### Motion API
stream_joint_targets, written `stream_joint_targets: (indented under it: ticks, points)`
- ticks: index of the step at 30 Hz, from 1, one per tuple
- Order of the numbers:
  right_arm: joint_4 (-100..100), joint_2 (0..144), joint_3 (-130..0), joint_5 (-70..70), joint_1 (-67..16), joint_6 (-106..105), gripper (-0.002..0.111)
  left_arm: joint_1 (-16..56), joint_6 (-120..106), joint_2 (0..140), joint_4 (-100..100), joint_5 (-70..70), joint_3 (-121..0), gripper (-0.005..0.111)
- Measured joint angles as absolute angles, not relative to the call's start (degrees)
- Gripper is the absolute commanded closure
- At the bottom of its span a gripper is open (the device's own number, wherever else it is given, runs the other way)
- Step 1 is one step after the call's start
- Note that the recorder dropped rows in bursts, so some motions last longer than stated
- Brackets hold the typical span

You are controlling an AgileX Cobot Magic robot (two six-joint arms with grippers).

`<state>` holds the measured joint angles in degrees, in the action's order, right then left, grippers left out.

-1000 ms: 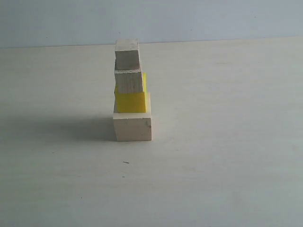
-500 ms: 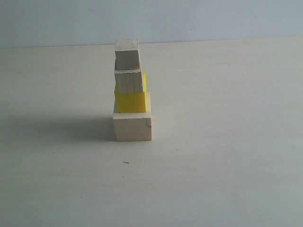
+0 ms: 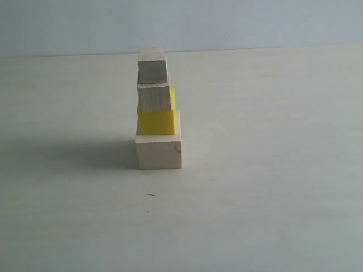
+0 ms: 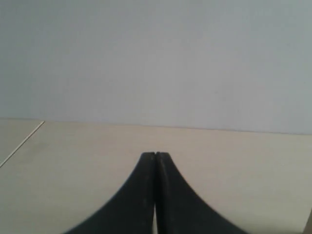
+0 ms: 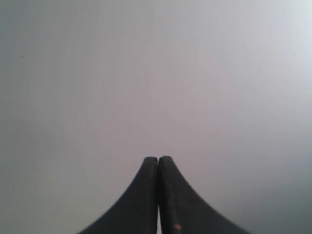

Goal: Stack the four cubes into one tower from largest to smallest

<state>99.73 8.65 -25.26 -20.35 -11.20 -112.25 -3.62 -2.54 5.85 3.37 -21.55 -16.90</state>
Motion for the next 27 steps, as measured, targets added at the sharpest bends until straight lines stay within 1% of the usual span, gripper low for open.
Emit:
stream_joint_targets:
  ticks: [3, 8, 15, 21, 27]
  points:
    - [99.7, 8.7, -25.3, -20.4, -11.2, -112.2, 0.108, -3.6, 0.0, 3.0, -1.0, -22.4, -14.2, 0.107]
    - [99.7, 8.7, -25.3, -20.4, -11.2, -112.2, 0.108, -3.6, 1.0, 0.4, -1.3, -22.7, -8.2, 0.107]
    - [99.7, 8.7, -25.3, -20.4, -11.2, -112.2, 0.108, -3.6, 1.1, 0.4, -0.6, -22.4, -5.5, 0.107]
    - [99.7, 8.7, -25.3, -20.4, -11.2, -112.2, 0.108, -3.6, 1.5, 0.4, 0.0, -22.4, -0.5, 0.107]
    - [99.8, 8.7, -25.3, -20.4, -11.2, -112.2, 0.108, -3.6, 1.6, 0.4, 0.5, -21.4, -0.2, 0.107]
